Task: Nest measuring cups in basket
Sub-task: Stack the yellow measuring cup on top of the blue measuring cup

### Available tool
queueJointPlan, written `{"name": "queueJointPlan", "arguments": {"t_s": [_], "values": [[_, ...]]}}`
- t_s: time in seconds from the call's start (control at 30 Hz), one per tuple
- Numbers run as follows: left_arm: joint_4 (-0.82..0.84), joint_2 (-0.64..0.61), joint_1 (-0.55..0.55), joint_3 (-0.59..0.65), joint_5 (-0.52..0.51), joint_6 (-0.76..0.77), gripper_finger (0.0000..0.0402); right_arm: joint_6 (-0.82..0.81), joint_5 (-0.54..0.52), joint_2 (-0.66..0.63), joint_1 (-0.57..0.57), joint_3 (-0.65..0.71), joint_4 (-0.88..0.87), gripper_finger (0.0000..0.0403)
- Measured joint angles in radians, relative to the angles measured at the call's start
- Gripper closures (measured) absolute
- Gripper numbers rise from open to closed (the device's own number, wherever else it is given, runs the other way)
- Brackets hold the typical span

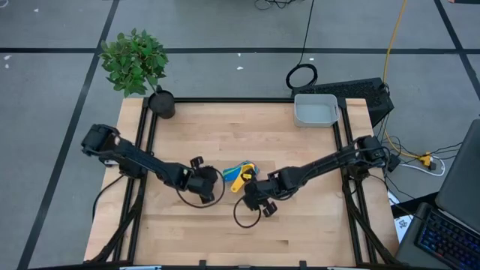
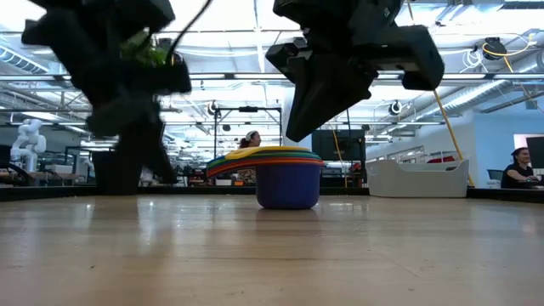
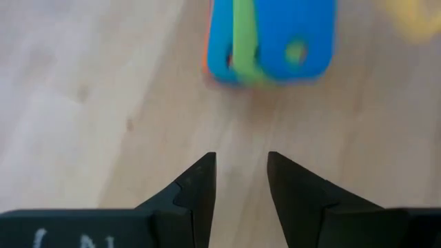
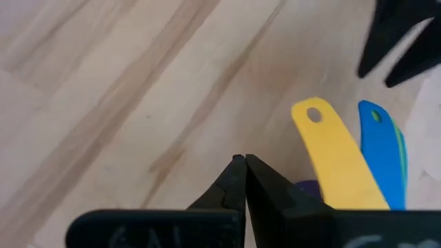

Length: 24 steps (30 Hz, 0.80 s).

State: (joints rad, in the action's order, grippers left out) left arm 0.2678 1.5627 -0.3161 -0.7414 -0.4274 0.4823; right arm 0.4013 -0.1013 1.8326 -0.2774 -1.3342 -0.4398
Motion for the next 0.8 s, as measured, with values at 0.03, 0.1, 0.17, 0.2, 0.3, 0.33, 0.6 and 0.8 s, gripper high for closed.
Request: {"name": "queueJointPlan", "arguments": {"t_s": [0.03,0.1,0.17,0.2,0.3,0.33,0.6,0.8], "values": [[-0.006,-0.021,0.000,-0.001,0.001,-0.006,0.0266,0.013,0.000,0.000,0.003,-0.002,-0.007,0.0403],[0.003,-0.073,-0.001,0.000,0.011,-0.020,0.0266,0.034,0.003,0.001,0.008,-0.020,-0.049,0.0403],[-0.007,-0.130,-0.001,0.000,0.019,-0.032,0.0266,0.058,0.027,0.001,0.012,-0.044,-0.067,0.0403],[-0.008,-0.158,-0.001,-0.002,0.019,-0.040,0.0266,0.065,0.039,0.001,0.014,-0.054,-0.067,0.0403],[-0.009,-0.238,0.000,-0.001,0.017,-0.063,0.0266,0.095,0.076,0.001,0.014,-0.085,-0.066,0.0403],[-0.012,-0.263,0.000,-0.001,0.014,-0.066,0.0266,0.108,0.077,0.001,0.011,-0.095,-0.069,0.0403],[-0.009,-0.426,-0.002,-0.001,-0.011,-0.081,0.0266,0.195,0.021,0.152,-0.013,-0.359,-0.250,0.0403],[0.022,-0.471,-0.027,-0.001,-0.012,-0.080,0.0266,0.175,0.023,0.247,-0.023,-0.519,-0.472,0.0403]]}}
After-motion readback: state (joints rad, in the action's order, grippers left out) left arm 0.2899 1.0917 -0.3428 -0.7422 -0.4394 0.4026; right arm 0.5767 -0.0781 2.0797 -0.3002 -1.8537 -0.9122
